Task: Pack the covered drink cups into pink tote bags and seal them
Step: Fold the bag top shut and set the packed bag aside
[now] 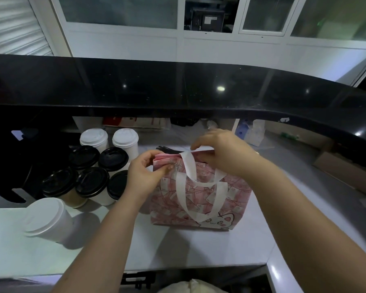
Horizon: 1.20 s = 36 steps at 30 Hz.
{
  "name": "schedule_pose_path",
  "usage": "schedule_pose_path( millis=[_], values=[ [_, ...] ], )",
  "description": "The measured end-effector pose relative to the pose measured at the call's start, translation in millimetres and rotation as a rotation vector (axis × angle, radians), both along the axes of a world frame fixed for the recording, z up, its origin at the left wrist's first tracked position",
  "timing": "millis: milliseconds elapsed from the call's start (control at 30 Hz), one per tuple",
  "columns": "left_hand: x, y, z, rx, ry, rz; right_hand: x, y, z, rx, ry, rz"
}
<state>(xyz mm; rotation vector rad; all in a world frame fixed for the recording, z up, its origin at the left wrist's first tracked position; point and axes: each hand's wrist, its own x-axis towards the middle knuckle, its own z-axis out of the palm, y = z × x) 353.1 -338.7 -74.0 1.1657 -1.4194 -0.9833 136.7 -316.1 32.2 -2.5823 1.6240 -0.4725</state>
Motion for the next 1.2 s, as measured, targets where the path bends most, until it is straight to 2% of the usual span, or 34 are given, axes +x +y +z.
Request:
schedule_pose_path(
  millis=[67, 167, 233, 367, 633, 867, 967, 1200],
  values=[
    [1.4, 0.4, 2.1, -0.001, -0.009, -0.013, -3.3, -4.1, 1.0, 0.041, 0.093, -0.017],
    [5.2, 0.3, 4.4, -0.001, -0.03, -0.026, -15.4, -7.9, 1.7, 0.123, 0.078, -0.052],
    [6.9, 0.6, 5.3, 0.009, -0.04, -0.037, -16.4, -9.6, -0.9, 0.135, 0.145, -0.057],
    [7.8, 1.5, 6.5, 0.023, -0.051, -0.039, -9.5, -11.3, -14.2, 0.008, 0.21, -0.03],
    [8.1, 3.5, 4.4, 0.001, -0.027, -0.043, -12.4, -0.8, -23.5, -0.264, -0.061, 0.025],
    [6.3, 3.1, 1.4, 0.002, -0.021, -0.043, -2.0, -4.8, -27.0, -0.104, -0.485, -0.201],
    [5.7, 2.8, 0.9, 0.009, -0.023, -0.046, 2.2, -10.3, -23.3, -0.058, -0.537, -0.248],
    [4.1, 1.8, -3.4, 0.058, 0.015, -0.039, 11.4, -28.8, -16.0, -0.006, -0.504, -0.326]
  ],
)
